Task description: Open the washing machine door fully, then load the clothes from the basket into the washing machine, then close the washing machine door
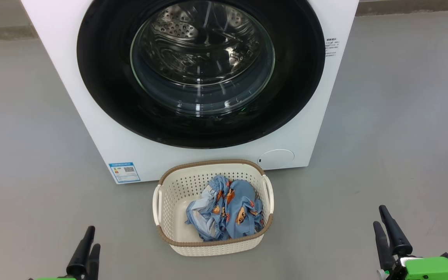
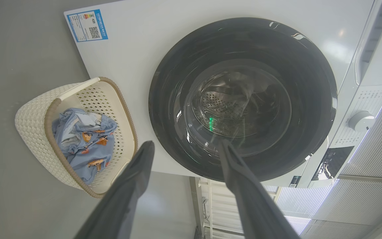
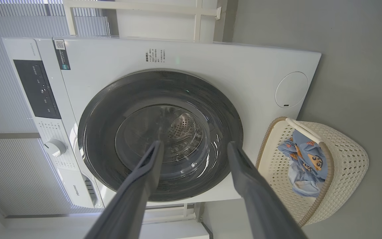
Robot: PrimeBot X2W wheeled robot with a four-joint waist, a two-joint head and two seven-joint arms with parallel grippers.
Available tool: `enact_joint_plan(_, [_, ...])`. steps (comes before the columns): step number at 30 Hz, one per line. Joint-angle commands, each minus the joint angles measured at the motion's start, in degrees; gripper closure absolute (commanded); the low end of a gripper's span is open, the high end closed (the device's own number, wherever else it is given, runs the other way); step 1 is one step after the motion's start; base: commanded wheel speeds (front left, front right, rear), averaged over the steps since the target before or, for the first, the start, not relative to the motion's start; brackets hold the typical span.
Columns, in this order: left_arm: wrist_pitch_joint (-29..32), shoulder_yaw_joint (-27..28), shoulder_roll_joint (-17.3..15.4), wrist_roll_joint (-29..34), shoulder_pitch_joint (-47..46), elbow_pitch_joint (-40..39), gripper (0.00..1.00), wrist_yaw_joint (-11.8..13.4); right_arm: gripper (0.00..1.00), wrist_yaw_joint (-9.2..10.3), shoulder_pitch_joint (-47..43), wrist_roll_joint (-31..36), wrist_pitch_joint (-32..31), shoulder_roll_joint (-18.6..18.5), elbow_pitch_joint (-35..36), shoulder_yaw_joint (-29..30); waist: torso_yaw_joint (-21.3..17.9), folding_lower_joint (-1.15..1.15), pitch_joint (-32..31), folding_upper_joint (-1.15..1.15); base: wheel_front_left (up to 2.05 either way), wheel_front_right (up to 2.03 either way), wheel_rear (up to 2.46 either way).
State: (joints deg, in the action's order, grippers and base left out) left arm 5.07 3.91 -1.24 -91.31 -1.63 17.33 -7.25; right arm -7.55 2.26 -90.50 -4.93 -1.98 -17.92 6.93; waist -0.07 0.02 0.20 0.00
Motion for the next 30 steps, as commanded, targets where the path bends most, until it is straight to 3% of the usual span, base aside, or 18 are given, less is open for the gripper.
enact_joint_plan(1, [-0.63, -0.03, -1.36, 0.84, -2.81, -1.91, 0.00, -0.06, 0.00, 0.01, 2.82, 1.19, 0.57, -0.96, 1.69, -0.67, -0.02, -0.01, 0.06, 0.00, 0.00, 0.00, 0.00])
enact_joint_plan(13, [-3.10, -2.02, -3.35, 6.04, -4.05, -2.11, 0.00, -0.08, 0.00, 0.01, 5.02, 6.90, 3.02, -2.73, 1.20, -3.37, -0.13, -0.01, 0.22, 0.00, 0.00, 0.00, 0.00])
enact_joint_plan(30, [-5.79, -2.84, -4.74, 17.88, -5.29, -1.82, 0.00, -0.11, 0.00, 0.02, 7.01, 20.43, 5.71, -4.33, 1.27, -5.59, -0.22, -0.01, 0.30, 0.00, 0.00, 0.00, 0.00])
